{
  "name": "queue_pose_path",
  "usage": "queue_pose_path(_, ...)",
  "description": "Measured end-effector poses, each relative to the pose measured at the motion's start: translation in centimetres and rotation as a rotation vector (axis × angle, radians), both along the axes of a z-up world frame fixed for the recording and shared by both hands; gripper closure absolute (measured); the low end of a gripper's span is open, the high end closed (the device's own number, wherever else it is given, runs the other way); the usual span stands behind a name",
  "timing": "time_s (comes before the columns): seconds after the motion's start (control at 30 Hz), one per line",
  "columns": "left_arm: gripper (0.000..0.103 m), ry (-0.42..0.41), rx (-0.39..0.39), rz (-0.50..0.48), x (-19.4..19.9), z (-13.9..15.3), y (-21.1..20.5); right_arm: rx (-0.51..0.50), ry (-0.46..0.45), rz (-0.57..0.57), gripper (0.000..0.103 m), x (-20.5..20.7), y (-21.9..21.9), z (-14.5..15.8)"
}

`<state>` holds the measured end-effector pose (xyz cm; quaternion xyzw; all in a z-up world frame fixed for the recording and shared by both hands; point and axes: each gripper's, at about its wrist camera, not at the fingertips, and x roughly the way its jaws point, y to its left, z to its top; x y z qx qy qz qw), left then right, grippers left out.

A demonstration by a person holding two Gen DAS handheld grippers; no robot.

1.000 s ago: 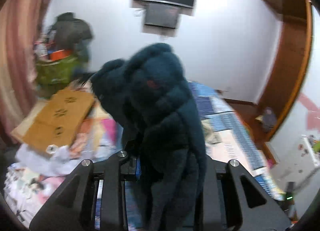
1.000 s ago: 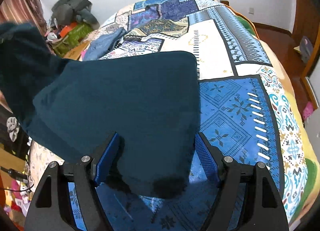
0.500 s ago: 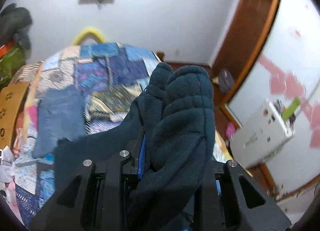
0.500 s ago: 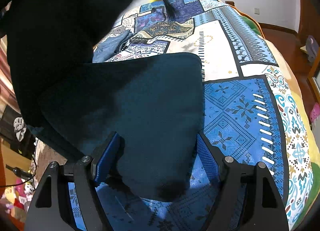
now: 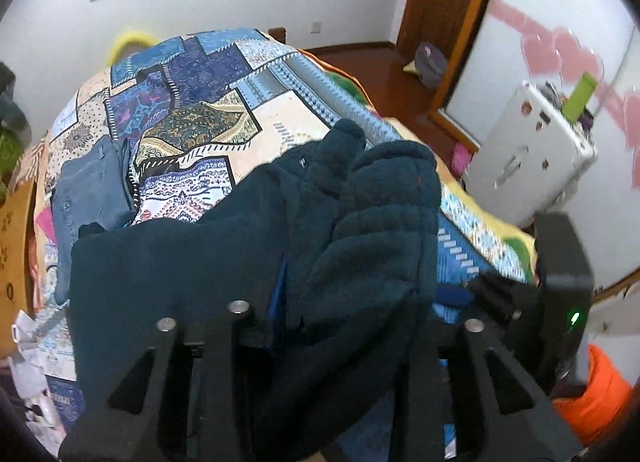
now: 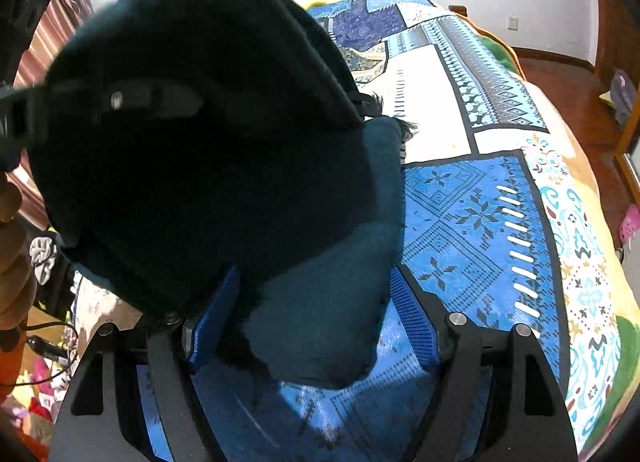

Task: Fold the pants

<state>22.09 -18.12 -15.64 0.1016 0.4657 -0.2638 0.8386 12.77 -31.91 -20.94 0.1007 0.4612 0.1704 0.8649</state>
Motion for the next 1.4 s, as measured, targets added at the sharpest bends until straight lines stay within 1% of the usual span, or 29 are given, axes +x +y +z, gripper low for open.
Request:
queue_pose_path(0.03, 0.038, 0.020, -0.013, -0.013, -0.1, -0.1, 0.2, -0.001, -0.005, -0.002, 0.029, -0.2, -0.1, 0.1)
queue_pose_path(0.1, 0.019, 0.035, -0.064, -0.035, -0.5, 0.3, 0.6, -0.005, -0.018, -0.009, 0.029, -0.6, -0.4, 0.6)
queue_pose_path(0.13, 0.016, 0.017, -0.086, -0.039, -1.0, 0.9, 0.9, -0.006, -0.022, -0.011, 0.029, -0.8, -0.5, 0.8)
queue_pose_path(0.2, 0.013, -0.031, -0.075, -0.033, -1.7, 2.0, 1.3, -0.004, -0.029, -0.018, 0.029, -1.3, -0.9, 1.2)
queue_pose_path(0.3, 0.012, -0.098, -0.061, -0.004, -1.8, 3.5, 2.6, -0.020, -0.023, -0.016, 0.029, -1.8, -1.0, 1.4)
queue_pose_path(0.4, 0.005, -0.142, -0.050, 0.060, -0.4, 4.5, 4.7, -0.031, -0.019, -0.011, 0.029, -2.2, -1.1, 1.3)
queue_pose_path(0.5, 0.004, -0.168, -0.019, 0.128, 2.2, 4.5, 7.4, -0.030, -0.012, -0.013, 0.029, -2.3, -1.0, 1.1)
queue_pose_path(0.6, 0.003, -0.162, 0.044, 0.203, 5.9, 3.4, 10.1, -0.020, 0.000, -0.015, 0.029, -2.3, -0.8, 1.0)
queue_pose_path(0.7, 0.003, -0.114, 0.090, 0.267, 10.1, 1.4, 12.5, -0.015, 0.009, -0.016, 0.029, -2.5, -0.6, 0.7)
queue_pose_path(0.73, 0.003, -0.093, 0.110, 0.289, 11.8, 0.4, 13.4, -0.013, 0.011, -0.017, 0.029, -2.5, -0.5, 0.7)
queue_pose_path(0.8, 0.003, -0.068, 0.147, 0.308, 13.9, -1.3, 14.3, -0.012, 0.018, -0.019, 0.029, -2.3, -0.3, 0.6)
queue_pose_path(0.9, 0.003, -0.029, 0.244, 0.326, 16.9, -4.5, 15.1, -0.015, 0.025, -0.021, 0.029, -2.0, 0.0, 0.5)
queue_pose_path(0.97, 0.003, 0.016, 0.304, 0.331, 18.1, -7.1, 15.6, -0.021, 0.028, -0.020, 0.029, -1.8, 0.2, 0.5)
queue_pose_path(1.03, 0.002, 0.073, 0.335, 0.301, 18.4, -9.4, 16.1, -0.028, 0.030, -0.021, 0.029, -1.6, 0.3, 0.5)
queue_pose_path(1.07, 0.002, 0.077, 0.338, 0.293, 18.0, -10.2, 16.5, -0.031, 0.031, -0.023, 0.029, -1.5, 0.4, 0.5)
queue_pose_path(1.13, 0.000, 0.044, 0.323, 0.303, 17.0, -10.2, 17.4, -0.037, 0.031, -0.023, 0.029, -1.4, 0.4, 0.5)
queue_pose_path(1.2, 0.000, 0.049, 0.313, 0.324, 16.1, -10.1, 18.4, -0.045, 0.029, -0.023, 0.029, -1.4, 0.5, 0.6)
queue_pose_path(1.3, 0.000, 0.065, 0.297, 0.366, 13.7, -9.9, 20.1, -0.050, 0.013, -0.019, 0.029, -1.6, 0.6, 1.0)
queue_pose_path(1.4, 0.000, 0.085, 0.284, 0.396, 10.6, -9.4, 22.4, -0.049, -0.008, -0.012, 0.029, -1.7, 0.8, 1.5)
